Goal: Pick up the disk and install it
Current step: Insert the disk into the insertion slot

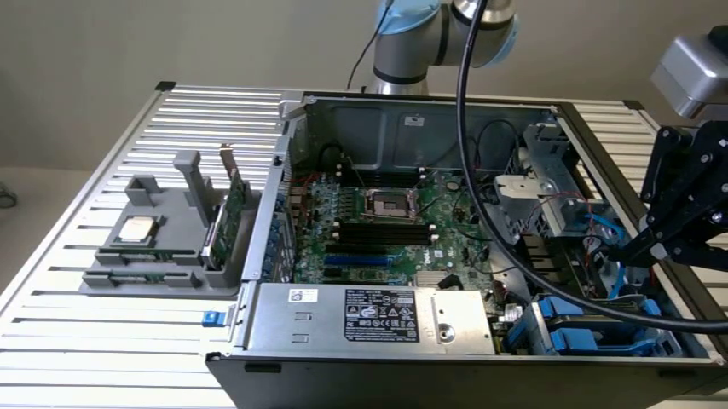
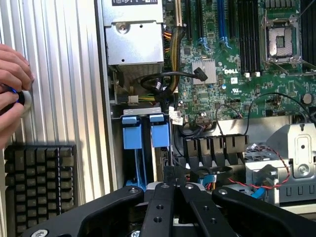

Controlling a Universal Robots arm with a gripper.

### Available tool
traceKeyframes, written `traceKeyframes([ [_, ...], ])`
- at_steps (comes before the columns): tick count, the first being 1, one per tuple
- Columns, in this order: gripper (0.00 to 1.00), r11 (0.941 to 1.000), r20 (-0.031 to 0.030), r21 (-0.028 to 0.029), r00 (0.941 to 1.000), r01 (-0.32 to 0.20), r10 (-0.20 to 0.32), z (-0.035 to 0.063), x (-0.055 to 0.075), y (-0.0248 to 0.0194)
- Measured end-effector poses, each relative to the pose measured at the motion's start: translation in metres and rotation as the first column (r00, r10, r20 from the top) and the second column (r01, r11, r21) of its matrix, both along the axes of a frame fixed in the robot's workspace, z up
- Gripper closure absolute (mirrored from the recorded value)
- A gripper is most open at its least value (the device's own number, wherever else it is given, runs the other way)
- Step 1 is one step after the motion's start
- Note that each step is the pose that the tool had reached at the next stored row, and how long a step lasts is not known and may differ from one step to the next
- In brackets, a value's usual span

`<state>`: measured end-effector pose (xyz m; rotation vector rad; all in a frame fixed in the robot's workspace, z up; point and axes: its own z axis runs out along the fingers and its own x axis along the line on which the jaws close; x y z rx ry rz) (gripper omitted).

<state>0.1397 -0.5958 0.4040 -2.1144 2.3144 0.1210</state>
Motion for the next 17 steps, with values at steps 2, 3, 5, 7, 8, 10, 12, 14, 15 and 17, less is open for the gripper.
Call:
traceKeyframes([
  [2, 0.89, 1.0, 0.0, 0.0, 1.0, 0.002, -0.002, 0.0, 0.0, 0.0],
  [3, 0.89, 1.0, 0.0, -0.0001, 1.0, 0.002, -0.002, 0.0, 0.0, 0.0],
  [5, 0.89, 1.0, 0.0, -0.0001, 1.0, 0.003, -0.003, 0.0, 0.0, 0.0],
  [7, 0.89, 1.0, 0.0, 0.0, 1.0, 0.003, -0.003, 0.0, 0.0, 0.0],
  [8, 0.89, 1.0, 0.0, -0.0001, 1.0, 0.003, -0.003, 0.0, 0.0, 0.0],
  [10, 0.89, 1.0, 0.0, -0.0001, 1.0, 0.004, -0.004, 0.0, 0.0, 0.0],
  [12, 0.89, 0.9996, 0.0, 0.0, 0.9996, 0.027, -0.027, 0.0, 0.0, 0.0],
  [14, 0.89, 0.998, 0.0, 0.0, 0.998, 0.063, -0.063, -0.0001, 0.0, 0.0],
  [15, 0.89, 0.9967, 0.0, 0.0, 0.9967, 0.081, -0.081, -0.0001, 0.0, 0.0],
  [17, 0.89, 0.9932, 0.0, 0.0, 0.9932, 0.117, -0.117, -0.0003, 0.0, 0.0],
])
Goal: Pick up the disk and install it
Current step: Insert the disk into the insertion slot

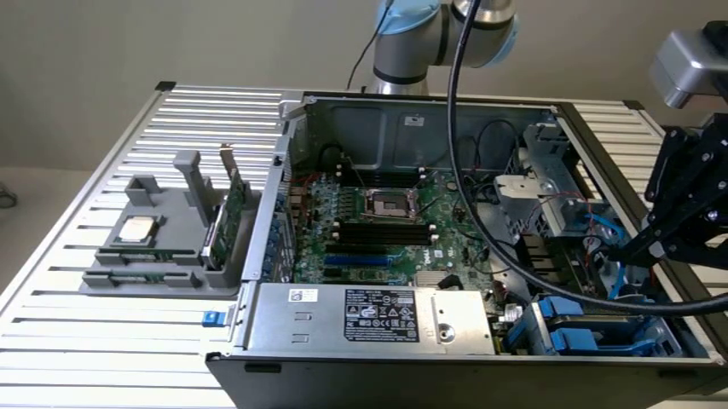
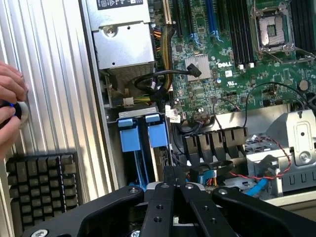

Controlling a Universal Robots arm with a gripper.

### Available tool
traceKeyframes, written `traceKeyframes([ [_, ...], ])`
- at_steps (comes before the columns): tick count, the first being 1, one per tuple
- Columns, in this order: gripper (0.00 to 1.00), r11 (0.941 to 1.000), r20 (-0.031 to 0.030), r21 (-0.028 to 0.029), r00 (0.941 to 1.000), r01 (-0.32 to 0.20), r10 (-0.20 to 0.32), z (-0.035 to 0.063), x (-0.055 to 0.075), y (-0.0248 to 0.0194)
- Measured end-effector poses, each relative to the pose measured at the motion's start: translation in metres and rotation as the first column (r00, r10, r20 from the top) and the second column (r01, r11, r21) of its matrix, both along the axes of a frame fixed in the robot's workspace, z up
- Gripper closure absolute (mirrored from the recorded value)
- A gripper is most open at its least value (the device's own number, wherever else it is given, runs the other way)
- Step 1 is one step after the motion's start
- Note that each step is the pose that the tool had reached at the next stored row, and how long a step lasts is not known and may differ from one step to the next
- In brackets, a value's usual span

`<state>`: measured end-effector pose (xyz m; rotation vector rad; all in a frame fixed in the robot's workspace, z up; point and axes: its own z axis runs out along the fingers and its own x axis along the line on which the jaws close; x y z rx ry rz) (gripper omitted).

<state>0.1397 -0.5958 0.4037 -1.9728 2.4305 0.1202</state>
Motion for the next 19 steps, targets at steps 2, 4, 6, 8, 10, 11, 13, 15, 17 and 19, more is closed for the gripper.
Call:
traceKeyframes([
  [2, 0.89, 0.9993, 0.0, 0.0, 0.9993, 0.037, -0.037, -0.0001, 0.0, 0.0],
  [4, 0.89, 0.9974, 0.0, 0.0, 0.9974, 0.073, -0.073, -0.0003, 0.0, 0.0],
  [6, 0.89, 0.994, 0.0, -0.0001, 0.994, 0.109, -0.109, -0.0005, 0.0, 0.0],
  [8, 0.89, 0.9894, 0.0, -0.0001, 0.9894, 0.146, -0.146, -0.0007, 0.0, 0.0],
  [10, 0.89, 0.9848, 0.0, -0.0001, 0.9848, 0.174, -0.174, -0.0009, 0.0, 0.0],
  [11, 0.89, 0.9845, -0.0001, -0.0001, 0.9845, 0.175, -0.175, -0.0009, 0.0, 0.0],
  [13, 0.89, 0.9845, 0.0, 0.0, 0.9845, 0.175, -0.175, -0.0009, 0.0, 0.0],
  [15, 0.89, 0.9845, 0.0, 0.0, 0.9845, 0.175, -0.175, -0.0009, 0.0, 0.0],
  [17, 0.89, 0.9845, 0.0, 0.0, 0.9845, 0.175, -0.175, -0.0009, 0.0, 0.0],
  [19, 0.89, 0.9845, 0.0, 0.0, 0.9845, 0.175, -0.175, -0.0009, 0.0, 0.0],
])
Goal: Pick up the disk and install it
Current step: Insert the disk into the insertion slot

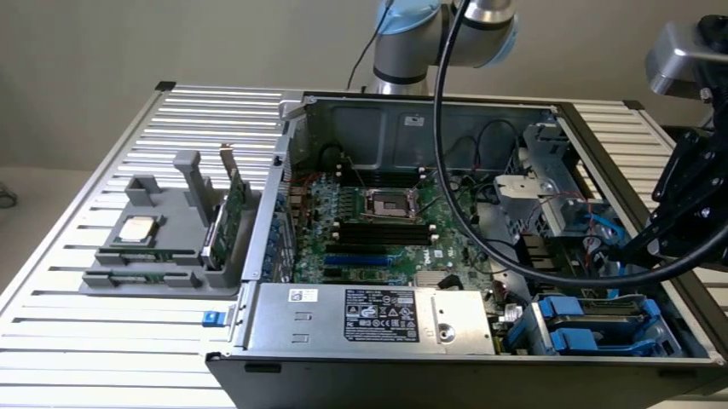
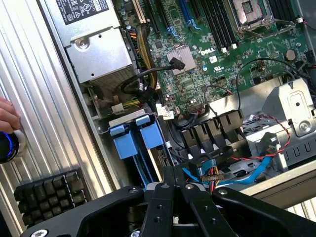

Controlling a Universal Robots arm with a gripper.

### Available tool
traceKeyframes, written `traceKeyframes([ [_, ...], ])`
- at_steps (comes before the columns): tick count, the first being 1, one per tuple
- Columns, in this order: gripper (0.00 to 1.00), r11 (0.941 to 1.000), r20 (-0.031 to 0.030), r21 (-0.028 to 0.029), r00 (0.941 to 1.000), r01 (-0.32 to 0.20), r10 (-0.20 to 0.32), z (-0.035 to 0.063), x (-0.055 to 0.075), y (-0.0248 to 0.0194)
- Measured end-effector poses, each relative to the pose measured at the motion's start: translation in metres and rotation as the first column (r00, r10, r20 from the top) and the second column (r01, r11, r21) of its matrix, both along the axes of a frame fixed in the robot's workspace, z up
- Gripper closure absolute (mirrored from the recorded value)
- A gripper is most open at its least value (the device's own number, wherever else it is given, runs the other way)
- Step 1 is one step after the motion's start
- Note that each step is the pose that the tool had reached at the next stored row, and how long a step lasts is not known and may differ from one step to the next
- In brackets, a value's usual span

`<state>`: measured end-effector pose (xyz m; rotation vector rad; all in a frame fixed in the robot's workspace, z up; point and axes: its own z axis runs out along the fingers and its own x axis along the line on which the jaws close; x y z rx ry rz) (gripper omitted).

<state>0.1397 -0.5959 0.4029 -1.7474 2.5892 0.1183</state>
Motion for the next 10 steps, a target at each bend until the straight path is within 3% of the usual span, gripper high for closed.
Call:
traceKeyframes([
  [6, 0.89, 1.0, 0.0, -0.0001, 1.0, -0.001, 0.001, 0.0, 0.0, 0.0],
  [10, 0.89, 0.998, 0.0, 0.0005, 0.998, -0.063, 0.063, 0.0, 0.0, 0.0],
])
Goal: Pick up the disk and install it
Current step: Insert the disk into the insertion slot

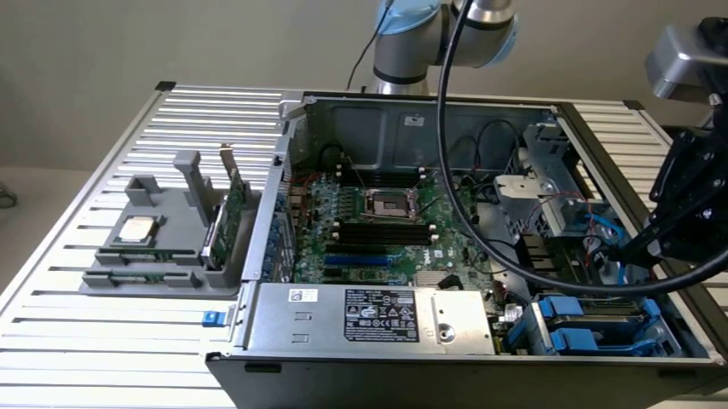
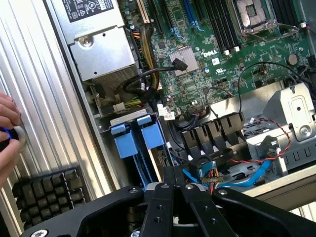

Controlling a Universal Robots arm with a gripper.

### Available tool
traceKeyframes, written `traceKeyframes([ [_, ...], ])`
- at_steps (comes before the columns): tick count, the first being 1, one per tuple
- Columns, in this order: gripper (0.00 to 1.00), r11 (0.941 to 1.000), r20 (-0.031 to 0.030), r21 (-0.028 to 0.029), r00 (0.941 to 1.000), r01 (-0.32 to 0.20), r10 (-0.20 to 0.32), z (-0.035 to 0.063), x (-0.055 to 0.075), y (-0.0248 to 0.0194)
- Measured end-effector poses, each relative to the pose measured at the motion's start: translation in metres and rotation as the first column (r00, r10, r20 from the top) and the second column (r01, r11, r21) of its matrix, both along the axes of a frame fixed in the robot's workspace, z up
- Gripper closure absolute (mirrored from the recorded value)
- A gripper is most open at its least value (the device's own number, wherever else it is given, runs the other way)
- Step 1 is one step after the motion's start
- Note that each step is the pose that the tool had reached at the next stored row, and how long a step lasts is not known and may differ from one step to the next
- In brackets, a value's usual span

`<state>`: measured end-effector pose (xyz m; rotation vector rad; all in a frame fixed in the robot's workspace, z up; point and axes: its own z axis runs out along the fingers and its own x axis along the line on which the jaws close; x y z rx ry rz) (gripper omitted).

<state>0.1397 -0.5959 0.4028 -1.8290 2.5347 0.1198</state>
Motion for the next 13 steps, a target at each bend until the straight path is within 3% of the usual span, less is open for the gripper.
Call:
traceKeyframes([
  [4, 0.89, 0.9975, 0.0017, 0.0029, 0.9975, -0.071, 0.071, 0.0, 0.0, 0.0],
  [7, 0.89, 0.9933, 0.0095, 0.0095, 0.9933, -0.115, 0.115, -0.0001, 0.0001, 0.0],
  [10, 0.89, 0.9884, 0.0266, 0.0207, 0.9883, -0.151, 0.15, 0.0, 0.0, 0.0],
  [13, 0.89, 0.9828, 0.0485, 0.0313, 0.9824, -0.182, 0.181, 0.0, 0.0, 0.0],
])
